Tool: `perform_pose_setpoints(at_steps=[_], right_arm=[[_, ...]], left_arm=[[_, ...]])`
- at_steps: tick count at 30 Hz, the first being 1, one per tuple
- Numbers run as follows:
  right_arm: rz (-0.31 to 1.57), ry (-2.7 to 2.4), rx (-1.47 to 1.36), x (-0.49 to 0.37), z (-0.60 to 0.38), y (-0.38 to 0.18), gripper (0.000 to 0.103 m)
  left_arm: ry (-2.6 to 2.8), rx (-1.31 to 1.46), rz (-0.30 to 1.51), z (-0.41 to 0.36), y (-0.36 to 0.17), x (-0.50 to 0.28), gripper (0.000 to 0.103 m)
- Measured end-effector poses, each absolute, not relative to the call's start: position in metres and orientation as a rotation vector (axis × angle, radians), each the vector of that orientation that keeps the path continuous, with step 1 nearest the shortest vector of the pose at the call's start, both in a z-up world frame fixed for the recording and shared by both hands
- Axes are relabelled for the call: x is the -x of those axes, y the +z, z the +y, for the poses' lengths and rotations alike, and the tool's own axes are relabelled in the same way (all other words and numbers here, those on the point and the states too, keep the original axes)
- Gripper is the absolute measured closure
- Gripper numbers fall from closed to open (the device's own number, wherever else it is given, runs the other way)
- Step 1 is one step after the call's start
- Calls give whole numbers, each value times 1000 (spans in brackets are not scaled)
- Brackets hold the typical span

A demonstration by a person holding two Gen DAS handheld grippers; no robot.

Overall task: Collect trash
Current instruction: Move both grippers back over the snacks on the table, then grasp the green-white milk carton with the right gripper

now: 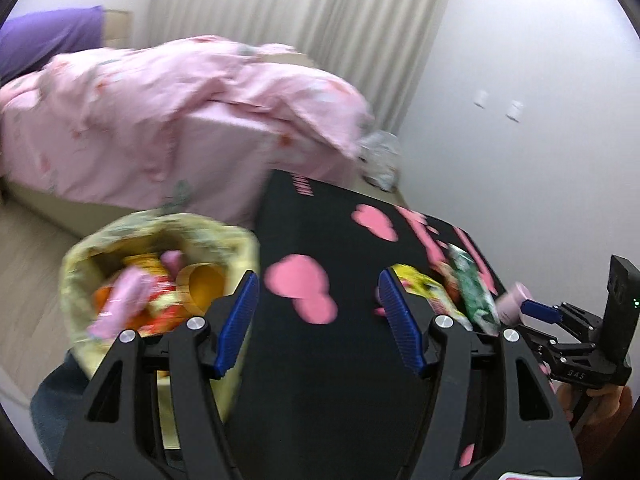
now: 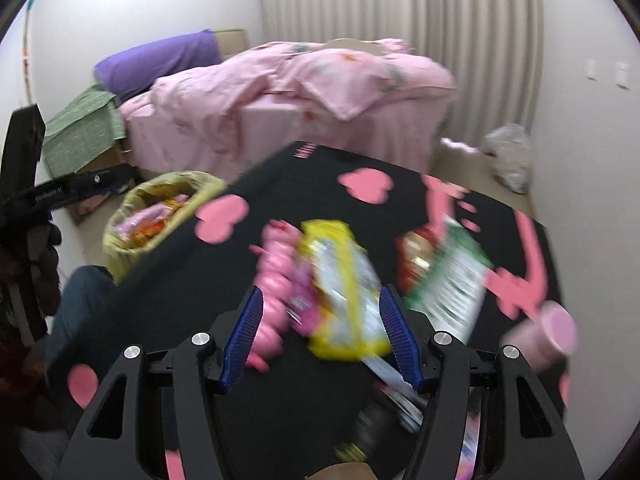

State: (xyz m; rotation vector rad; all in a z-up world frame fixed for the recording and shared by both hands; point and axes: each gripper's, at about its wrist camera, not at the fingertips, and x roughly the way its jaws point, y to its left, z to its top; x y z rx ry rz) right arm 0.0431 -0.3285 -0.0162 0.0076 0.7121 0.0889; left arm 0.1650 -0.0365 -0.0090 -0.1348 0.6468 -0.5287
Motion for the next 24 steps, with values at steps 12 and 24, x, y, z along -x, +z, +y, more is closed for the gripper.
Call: perform_pose_setpoints(at_steps=[12,24], right_arm=[[689,-111,-176,5,-409,-36,45],[724,-84,-440,-96,-429,-46,45]], left_arm=[[-788,-41,767,-170,-29,-149,44],[-627,38,789,-137,-44,-160,44]])
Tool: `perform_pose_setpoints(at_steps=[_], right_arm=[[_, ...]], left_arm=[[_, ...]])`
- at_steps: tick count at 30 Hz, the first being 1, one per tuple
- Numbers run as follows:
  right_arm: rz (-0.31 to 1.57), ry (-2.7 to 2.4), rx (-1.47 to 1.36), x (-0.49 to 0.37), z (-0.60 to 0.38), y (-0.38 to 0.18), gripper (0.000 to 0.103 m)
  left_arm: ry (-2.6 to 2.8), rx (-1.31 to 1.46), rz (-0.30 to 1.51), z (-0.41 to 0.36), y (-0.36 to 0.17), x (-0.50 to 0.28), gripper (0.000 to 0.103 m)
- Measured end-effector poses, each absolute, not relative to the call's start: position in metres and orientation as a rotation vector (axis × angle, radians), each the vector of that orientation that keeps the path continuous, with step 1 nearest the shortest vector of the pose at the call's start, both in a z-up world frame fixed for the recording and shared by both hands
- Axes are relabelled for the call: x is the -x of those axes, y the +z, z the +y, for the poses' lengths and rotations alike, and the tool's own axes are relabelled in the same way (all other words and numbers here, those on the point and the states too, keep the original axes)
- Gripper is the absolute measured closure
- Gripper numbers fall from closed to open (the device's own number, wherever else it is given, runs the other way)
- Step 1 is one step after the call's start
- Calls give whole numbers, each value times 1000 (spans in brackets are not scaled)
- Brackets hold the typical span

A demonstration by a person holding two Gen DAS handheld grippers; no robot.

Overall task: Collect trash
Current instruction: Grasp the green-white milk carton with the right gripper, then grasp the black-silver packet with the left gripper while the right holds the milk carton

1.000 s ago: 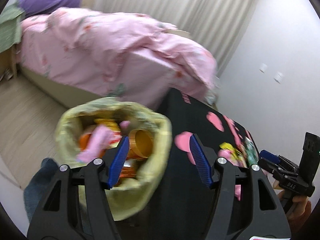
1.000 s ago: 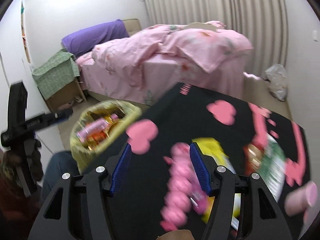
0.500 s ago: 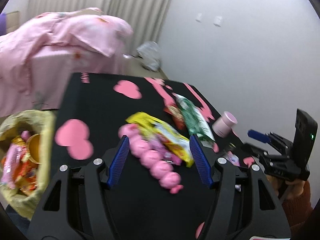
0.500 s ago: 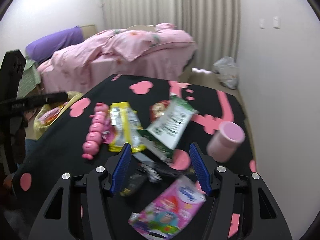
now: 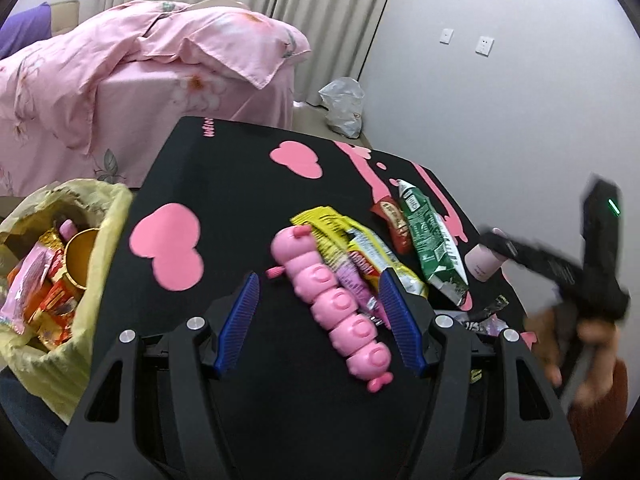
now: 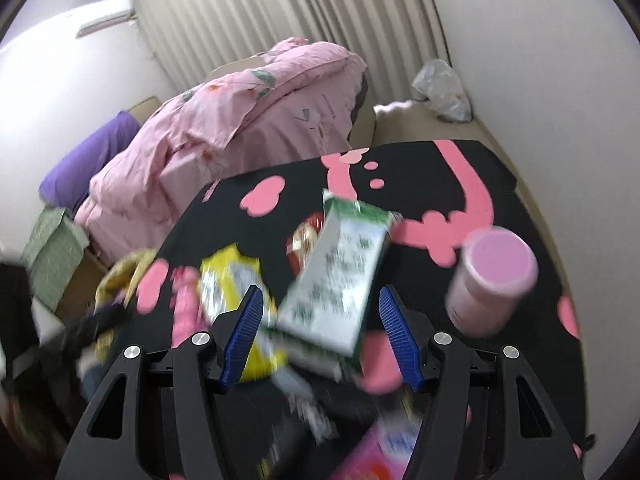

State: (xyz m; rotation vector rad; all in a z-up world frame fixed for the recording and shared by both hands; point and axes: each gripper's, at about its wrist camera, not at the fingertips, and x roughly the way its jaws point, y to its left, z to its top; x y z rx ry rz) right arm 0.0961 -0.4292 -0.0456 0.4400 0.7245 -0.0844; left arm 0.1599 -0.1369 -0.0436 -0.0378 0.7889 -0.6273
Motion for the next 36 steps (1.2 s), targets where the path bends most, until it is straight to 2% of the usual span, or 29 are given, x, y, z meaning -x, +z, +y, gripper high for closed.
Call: perform_pose_setpoints(at_steps=[5,9,11,24,36], right_arm=[[863,-207,-375,-155,-434,-63,46],[936,-179,-426,-160,-438,-76,46],[929,-126,-456,-152,-436,-78,51],[679,-105,-255,-24,-423,-3,53],[643,-237,-340,88,-462,-25,53]], left_arm=[[-602,61,781,-115,-45,-164,44],[-599,90,798,-103,-52,-168,44],[-603,101,806,-99,-56,-169,44],[-802,17,808,-145,-51,-133,44],[-1194,-321,775,-264,-48,-76,44]])
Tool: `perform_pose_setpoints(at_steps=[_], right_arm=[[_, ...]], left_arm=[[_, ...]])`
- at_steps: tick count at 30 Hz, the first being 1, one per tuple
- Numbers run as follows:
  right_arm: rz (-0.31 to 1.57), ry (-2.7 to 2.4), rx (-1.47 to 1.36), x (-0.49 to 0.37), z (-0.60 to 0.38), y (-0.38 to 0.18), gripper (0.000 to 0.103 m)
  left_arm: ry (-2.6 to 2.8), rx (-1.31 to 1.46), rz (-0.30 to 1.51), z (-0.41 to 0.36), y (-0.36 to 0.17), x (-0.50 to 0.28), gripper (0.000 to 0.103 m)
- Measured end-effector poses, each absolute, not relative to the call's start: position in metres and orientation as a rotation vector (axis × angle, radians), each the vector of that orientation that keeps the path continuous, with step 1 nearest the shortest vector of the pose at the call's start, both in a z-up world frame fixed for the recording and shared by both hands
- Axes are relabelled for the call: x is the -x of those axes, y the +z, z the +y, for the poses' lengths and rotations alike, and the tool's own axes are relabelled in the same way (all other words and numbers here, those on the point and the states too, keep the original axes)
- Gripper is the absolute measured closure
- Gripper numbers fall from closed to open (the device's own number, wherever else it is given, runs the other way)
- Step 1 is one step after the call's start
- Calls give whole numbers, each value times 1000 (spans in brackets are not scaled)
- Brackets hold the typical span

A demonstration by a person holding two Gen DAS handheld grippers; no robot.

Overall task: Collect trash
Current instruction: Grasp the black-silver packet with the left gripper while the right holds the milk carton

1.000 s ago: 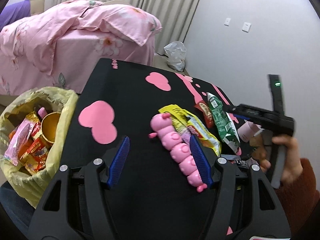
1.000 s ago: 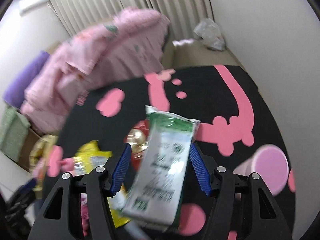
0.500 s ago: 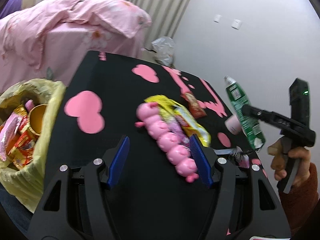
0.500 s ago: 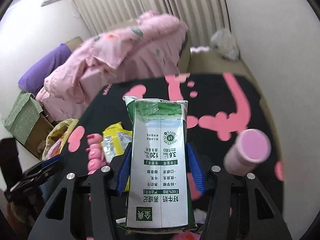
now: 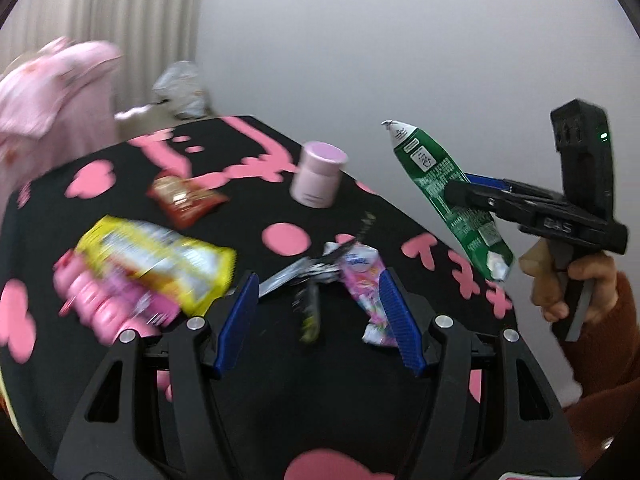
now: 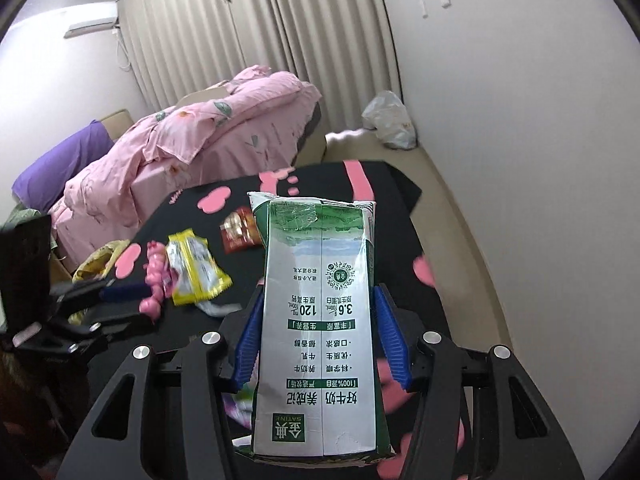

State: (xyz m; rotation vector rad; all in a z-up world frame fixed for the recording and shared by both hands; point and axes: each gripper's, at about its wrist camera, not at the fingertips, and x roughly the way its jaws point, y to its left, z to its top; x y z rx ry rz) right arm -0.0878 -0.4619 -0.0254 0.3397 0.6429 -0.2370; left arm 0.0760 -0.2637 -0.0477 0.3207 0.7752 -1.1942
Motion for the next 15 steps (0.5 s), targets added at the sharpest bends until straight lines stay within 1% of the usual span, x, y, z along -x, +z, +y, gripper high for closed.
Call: perform_pose_setpoints(at_steps=[5,7,8,10,13,14,15], right_arm=[[661,-261,-347,108,-465,-39,53],[672,-270,-361,113,-468,-46,53],[676,-272,-365,114,-469,-49,53],[685,-277,-383,117,-472,-55,53],[692,-280,-407,116,-473,-62,53],[691,-274,-411,116,-471,-63,53],[690,-271,-411,115,-470,-63,53]], left_arm=[[-1148,-482,827,-316,-78,-87,44],[-1128,-493,877,-322,-89,-93,50],[-1120,-491,906,-323,-95,-95,57],[-1118,-482,929,-317,-101,-96,60],[-1094,-490,915,-308,-100,-92,66],[-1088,-482,916,-306,-98,-91,69],[-1085,-467,917,-301,-95,-90,75]])
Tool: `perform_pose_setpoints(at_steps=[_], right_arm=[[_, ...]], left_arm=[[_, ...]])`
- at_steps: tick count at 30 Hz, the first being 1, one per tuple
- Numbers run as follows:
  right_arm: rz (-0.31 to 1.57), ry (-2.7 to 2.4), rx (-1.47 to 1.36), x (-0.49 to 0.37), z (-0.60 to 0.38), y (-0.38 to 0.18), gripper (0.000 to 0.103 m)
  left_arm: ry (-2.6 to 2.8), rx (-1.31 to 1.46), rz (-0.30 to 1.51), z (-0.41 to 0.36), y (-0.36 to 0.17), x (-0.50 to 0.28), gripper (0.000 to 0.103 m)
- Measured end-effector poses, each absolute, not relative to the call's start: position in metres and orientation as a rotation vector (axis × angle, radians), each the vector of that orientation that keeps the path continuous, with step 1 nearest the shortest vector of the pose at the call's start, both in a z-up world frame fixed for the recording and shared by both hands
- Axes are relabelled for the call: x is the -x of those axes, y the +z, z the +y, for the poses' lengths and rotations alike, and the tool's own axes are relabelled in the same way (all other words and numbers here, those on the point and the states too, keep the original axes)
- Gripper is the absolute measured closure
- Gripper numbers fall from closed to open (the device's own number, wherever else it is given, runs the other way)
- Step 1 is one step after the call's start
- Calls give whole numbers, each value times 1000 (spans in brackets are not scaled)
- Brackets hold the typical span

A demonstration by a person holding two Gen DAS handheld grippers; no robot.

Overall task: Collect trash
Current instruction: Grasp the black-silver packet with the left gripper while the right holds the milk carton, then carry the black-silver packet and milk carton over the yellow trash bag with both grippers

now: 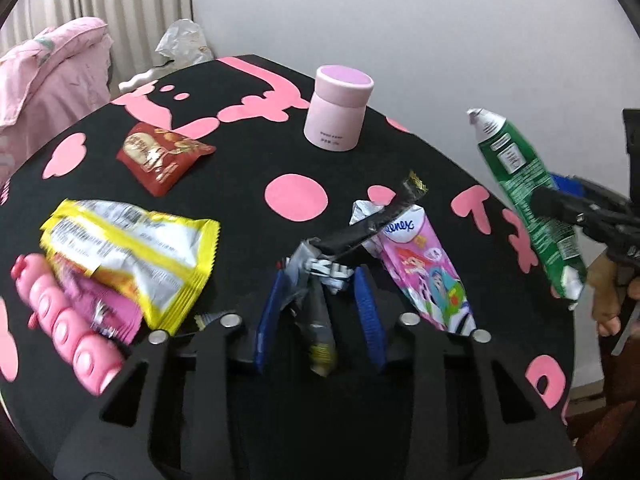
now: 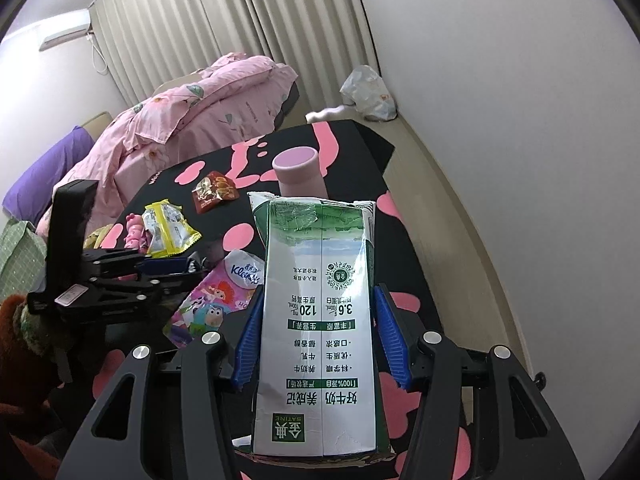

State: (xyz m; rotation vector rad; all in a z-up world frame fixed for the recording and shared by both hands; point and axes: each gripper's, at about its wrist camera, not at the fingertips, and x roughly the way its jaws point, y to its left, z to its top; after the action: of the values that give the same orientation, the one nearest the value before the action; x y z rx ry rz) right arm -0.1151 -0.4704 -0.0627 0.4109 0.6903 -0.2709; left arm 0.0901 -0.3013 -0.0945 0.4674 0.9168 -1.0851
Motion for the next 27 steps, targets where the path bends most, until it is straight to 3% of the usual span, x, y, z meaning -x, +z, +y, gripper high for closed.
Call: perform_pose_setpoints(at_steps=[6,15,16,18,20,27], right_arm=[[695,-233,-369,106,-454,-59,53],[721,-195,-361,97,-440,-66,53],[720,-192,-361,97,-439,-66,53],[717,-194,-355,99,-438,-66,53],[715,-203,-350,101,-438,-65,53],[707,-230,-382,111,-446,-68,53]], left_arm=[[-1028,-430,928,-279,-82,-82,83],[-1020,-378,968,-228,-76,-73,84],[-1071,-359,971,-225,-74,-70,82],[-1140,-331,953,-221,-68,-65,65],[-1183,-333,918,-222,-62,-60,58],[-1267,-471,802,-258,-54,-63,48]])
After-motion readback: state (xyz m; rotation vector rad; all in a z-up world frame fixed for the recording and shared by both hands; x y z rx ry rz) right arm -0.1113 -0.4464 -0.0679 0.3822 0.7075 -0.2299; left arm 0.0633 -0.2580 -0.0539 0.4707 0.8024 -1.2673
